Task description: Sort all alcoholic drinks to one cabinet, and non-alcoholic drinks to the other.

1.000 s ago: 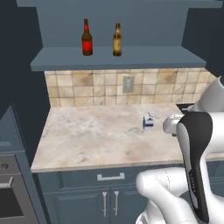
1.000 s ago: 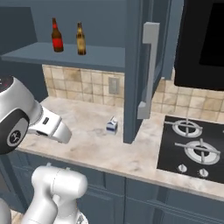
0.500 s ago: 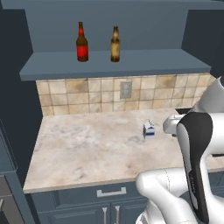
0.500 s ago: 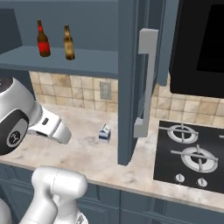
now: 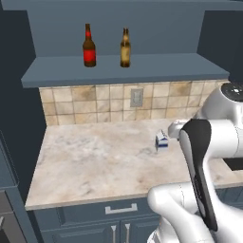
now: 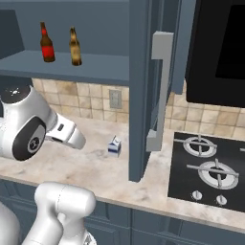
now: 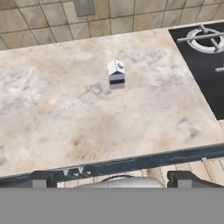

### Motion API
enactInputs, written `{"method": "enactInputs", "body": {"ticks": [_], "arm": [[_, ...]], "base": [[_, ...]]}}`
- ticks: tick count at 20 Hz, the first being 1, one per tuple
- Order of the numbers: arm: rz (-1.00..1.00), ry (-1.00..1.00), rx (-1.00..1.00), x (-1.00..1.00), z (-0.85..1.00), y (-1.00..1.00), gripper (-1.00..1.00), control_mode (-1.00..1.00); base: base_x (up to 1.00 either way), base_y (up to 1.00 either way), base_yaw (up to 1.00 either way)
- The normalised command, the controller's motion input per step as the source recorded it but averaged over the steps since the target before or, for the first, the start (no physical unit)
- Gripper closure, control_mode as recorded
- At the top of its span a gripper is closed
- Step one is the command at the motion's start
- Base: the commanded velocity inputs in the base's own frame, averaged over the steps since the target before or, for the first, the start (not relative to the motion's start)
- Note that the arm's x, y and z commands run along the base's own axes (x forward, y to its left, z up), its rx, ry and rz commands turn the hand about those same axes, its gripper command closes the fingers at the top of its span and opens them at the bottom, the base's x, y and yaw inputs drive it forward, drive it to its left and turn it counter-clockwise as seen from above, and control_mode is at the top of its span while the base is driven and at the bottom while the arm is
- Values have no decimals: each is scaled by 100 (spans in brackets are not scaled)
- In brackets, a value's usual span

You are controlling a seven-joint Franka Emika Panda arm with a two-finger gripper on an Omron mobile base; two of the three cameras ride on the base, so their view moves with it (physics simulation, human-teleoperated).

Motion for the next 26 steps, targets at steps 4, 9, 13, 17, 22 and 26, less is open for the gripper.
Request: {"method": "enactInputs", "body": {"ticks": [4,9,13,17,22,26], "arm": [[0,0,0,86,-31,-24,-100,-100],[0,0,0,47,-37,-36,-100,-100],[0,0,0,24,-46,-34,-100,-100],[0,0,0,46,-50,-17,-100,-100],[0,0,0,58,-40,0,-100,-100],[0,0,0,38,-29,0,-100,-100]], "base": [[0,0,0],[0,0,0],[0,0,0],[0,0,0],[0,0,0],[0,0,0]]}}
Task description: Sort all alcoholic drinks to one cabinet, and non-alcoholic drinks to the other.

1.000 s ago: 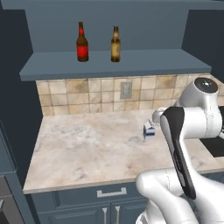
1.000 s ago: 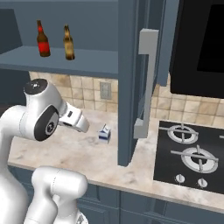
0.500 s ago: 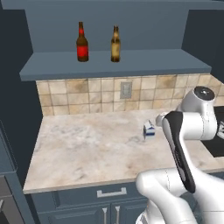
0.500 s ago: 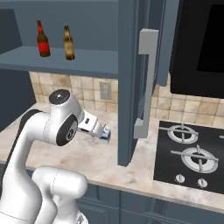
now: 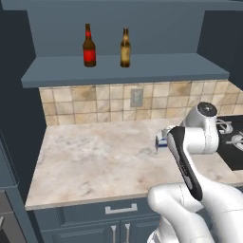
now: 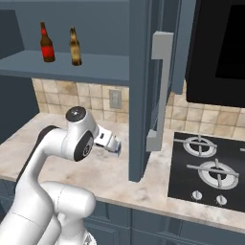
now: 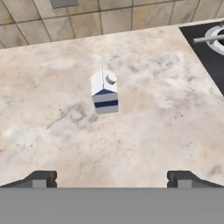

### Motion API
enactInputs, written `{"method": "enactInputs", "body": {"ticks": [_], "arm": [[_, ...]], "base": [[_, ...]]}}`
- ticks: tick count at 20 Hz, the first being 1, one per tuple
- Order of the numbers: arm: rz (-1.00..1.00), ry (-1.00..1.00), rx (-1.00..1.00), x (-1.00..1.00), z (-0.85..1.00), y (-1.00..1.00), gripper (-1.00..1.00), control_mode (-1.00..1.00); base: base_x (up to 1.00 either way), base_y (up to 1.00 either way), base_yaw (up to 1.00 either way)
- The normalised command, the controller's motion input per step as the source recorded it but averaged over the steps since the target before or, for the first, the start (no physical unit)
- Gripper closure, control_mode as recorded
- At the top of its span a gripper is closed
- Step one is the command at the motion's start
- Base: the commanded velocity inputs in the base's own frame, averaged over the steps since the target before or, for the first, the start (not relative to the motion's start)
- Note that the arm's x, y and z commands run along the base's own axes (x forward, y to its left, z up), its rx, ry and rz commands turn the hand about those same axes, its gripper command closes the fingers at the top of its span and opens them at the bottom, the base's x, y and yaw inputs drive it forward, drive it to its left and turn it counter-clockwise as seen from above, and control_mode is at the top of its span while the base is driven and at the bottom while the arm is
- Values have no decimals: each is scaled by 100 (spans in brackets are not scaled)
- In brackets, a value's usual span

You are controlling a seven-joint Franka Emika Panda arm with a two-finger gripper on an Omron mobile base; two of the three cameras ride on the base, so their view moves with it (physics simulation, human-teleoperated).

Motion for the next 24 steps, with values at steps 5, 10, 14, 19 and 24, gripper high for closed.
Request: {"method": "enactInputs", "body": {"ticks": [5,10,14,19,24], "arm": [[0,2,0,34,-26,0,-100,-100],[0,3,0,36,-27,0,-100,-100],[0,0,0,36,-23,0,-100,-100],[0,0,0,30,-8,0,-100,-100],[0,0,0,31,-5,0,-100,-100]], "base": [[0,0,0],[0,0,0],[0,0,0],[0,0,0],[0,0,0]]}}
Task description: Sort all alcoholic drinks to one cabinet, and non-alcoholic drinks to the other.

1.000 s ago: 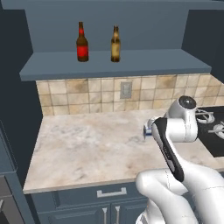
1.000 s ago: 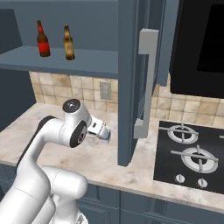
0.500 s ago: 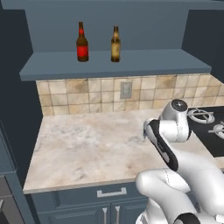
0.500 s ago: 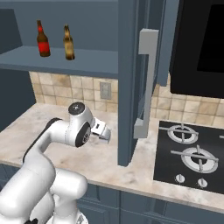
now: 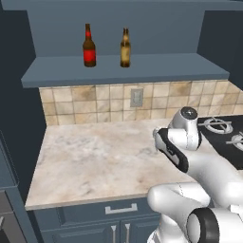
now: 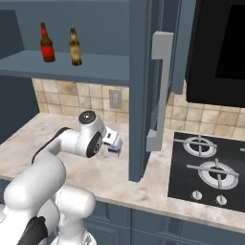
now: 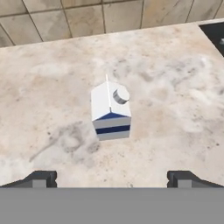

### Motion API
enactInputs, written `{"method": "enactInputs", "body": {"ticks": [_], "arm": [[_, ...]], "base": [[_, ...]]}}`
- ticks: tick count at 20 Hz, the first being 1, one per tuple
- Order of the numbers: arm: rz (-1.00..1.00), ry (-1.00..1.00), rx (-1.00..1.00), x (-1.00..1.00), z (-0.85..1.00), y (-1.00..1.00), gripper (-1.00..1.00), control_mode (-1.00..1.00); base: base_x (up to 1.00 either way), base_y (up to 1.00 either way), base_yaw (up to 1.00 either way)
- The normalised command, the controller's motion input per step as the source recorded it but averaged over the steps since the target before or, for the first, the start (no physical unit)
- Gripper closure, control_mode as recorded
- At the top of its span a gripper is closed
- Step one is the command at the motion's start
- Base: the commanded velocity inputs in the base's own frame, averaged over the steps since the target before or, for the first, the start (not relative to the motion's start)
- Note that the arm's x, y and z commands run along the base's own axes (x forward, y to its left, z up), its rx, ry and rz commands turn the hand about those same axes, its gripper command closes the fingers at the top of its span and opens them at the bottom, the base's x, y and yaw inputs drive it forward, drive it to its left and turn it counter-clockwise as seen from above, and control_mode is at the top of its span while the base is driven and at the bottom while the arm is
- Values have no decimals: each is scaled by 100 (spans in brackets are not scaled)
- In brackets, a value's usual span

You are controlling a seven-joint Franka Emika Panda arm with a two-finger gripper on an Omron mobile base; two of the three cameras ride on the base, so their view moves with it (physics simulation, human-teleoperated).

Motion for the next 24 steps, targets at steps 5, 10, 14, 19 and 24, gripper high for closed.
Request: {"method": "enactInputs", "body": {"ticks": [5,10,14,19,24], "arm": [[0,0,0,22,-10,0,-100,-100],[0,0,0,21,-26,0,-100,-100],[0,0,0,28,-26,-1,-100,-100],[0,0,0,30,-16,0,-100,-100],[0,0,0,19,-10,0,-100,-100]], "base": [[0,0,0],[0,0,0],[0,0,0],[0,0,0],[0,0,0]]}}
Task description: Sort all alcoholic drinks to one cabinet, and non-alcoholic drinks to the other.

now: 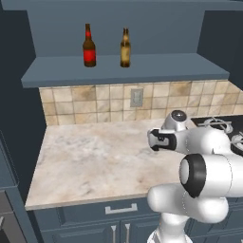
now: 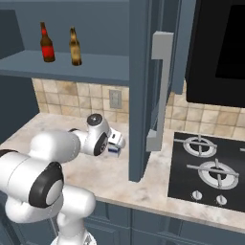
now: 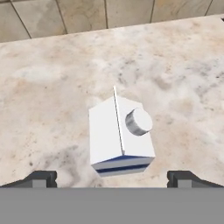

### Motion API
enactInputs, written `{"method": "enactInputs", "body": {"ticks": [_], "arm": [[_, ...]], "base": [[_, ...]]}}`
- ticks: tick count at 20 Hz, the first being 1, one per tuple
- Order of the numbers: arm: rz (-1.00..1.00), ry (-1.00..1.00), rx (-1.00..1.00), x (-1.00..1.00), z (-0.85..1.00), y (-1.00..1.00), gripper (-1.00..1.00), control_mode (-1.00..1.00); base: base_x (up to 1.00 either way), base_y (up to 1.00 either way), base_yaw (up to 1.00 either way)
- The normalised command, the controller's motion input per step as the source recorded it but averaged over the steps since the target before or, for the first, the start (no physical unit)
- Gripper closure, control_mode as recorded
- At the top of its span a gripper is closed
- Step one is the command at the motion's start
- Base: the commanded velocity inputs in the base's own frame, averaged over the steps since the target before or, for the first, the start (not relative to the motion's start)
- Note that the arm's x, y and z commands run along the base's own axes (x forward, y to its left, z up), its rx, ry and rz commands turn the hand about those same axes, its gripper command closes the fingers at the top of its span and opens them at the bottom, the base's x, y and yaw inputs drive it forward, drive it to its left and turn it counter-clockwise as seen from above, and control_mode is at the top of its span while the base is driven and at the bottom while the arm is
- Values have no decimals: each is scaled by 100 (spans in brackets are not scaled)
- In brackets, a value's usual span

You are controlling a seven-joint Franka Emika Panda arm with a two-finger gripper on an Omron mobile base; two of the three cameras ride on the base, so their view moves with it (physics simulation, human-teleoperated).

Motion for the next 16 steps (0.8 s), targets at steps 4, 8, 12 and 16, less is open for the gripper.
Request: {"method": "enactInputs", "body": {"ticks": [4,8,12,16], "arm": [[0,0,0,6,-10,-2,-100,-100],[0,0,0,1,-10,-7,-100,-100],[0,0,0,0,-6,-8,-100,-100],[0,0,0,3,-2,-3,-100,-100]], "base": [[0,0,0],[0,0,0],[0,0,0],[0,0,0]]}}
